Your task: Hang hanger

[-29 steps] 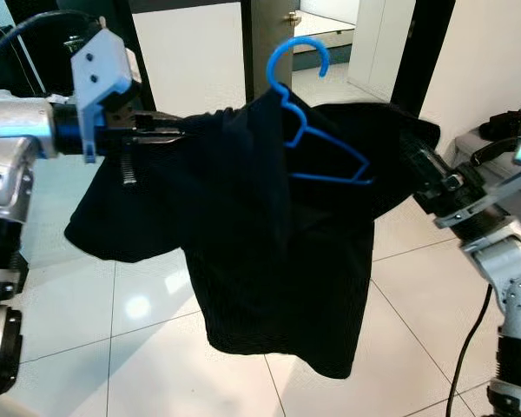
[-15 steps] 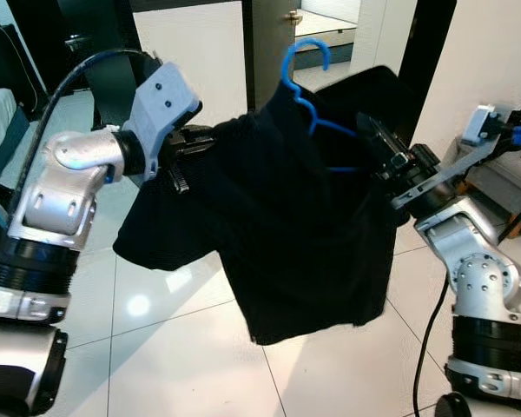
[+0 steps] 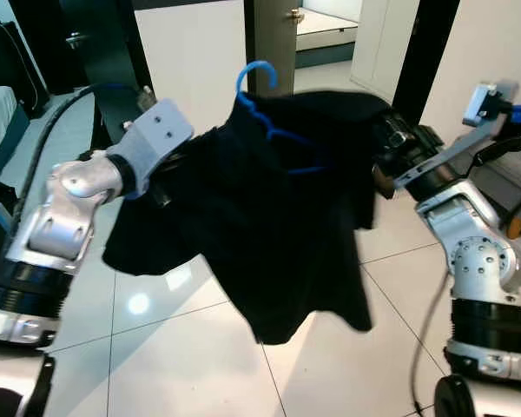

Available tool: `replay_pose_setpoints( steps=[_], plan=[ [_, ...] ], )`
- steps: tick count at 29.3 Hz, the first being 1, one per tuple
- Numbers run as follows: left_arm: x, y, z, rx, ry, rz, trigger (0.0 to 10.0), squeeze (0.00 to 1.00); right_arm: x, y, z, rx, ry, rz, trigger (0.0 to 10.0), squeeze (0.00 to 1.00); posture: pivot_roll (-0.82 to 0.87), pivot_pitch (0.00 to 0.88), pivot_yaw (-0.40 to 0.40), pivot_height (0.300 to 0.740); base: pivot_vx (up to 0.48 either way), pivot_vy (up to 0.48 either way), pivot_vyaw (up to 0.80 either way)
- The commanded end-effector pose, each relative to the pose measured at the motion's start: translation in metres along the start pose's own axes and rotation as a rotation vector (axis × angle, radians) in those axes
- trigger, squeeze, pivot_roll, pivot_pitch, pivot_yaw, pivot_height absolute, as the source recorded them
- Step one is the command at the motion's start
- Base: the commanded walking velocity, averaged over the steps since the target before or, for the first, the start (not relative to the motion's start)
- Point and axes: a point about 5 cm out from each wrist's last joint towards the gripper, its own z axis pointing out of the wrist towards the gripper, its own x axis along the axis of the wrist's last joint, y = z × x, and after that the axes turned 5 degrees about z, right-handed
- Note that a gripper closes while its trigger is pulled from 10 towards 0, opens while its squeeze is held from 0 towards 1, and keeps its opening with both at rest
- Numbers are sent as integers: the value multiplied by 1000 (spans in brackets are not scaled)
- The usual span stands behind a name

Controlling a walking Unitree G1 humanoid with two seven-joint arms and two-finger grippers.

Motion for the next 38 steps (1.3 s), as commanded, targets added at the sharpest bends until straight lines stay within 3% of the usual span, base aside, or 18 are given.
replay_pose_setpoints(
  steps=[1,10,11,12,13,14,15,17,19,20,22,27,28,29,30,32,36,38],
  plan=[
    [-7,-4,-6,14,-63,35,0,0,10,9,-2,-61,56,-17,0,0,-3,0,29,740,0,0,0],
    [-6,-12,-8,96,-49,15,0,0,-9,-13,-3,67,-48,10,0,0,-8,0,33,740,0,0,0],
    [2,-13,-4,150,-4,3,0,0,-35,-35,-3,156,-130,50,0,0,-13,0,36,740,0,0,0],
    [2,-13,-4,150,-4,3,0,0,-35,-35,-3,156,-130,50,0,0,-13,0,36,740,0,0,0],
    [9,-14,-1,192,29,-10,0,0,-54,-54,-4,225,-185,84,0,0,-13,0,36,740,0,0,0],
    [9,-14,-1,192,29,-10,0,0,-54,-54,-4,225,-185,84,0,0,-13,0,36,740,0,0,0],
    [15,-16,1,236,61,-20,0,0,-73,-77,-6,302,-235,131,0,0,-13,0,36,740,0,0,0],
    [15,-16,1,236,61,-20,0,0,-73,-77,-6,302,-235,131,0,0,-13,0,36,740,0,0,0],
    [25,-14,5,294,110,-38,0,0,-95,-111,-6,390,-278,222,0,0,-17,0,36,740,0,0,0],
    [25,-14,5,294,110,-38,0,0,-95,-111,-6,390,-278,222,0,0,-17,0,36,740,0,0,0],
    [30,-10,8,321,143,-69,0,0,-104,-129,-7,436,-304,267,0,0,-21,0,35,740,0,0,0],
    [40,4,14,270,227,-112,0,0,-120,-128,-14,426,-377,216,0,0,-24,0,27,740,0,0,0],
    [41,4,13,257,244,-100,0,0,-120,-119,-14,389,-382,164,4706,0,-24,0,26,740,0,0,0],
    [42,4,13,251,254,-91,0,0,-120,-113,-14,365,-384,128,4706,0,-25,0,27,740,0,0,0],
    [41,3,12,243,261,-79,0,0,-117,-104,-12,332,-375,112,10000,0,-25,0,27,740,0,0,0],
    [41,3,11,243,263,-74,0,0,-114,-100,-13,313,-367,108,10000,0,-27,0,26,740,0,0,0],
    [34,-4,6,236,271,-18,0,0,-87,-64,-11,182,-291,19,10000,0,-33,0,27,740,0,0,0],
    [32,-5,4,233,271,8,0,0,-79,-54,-11,154,-274,-3,10000,0,-33,0,27,740,0,0,0]
  ],
)
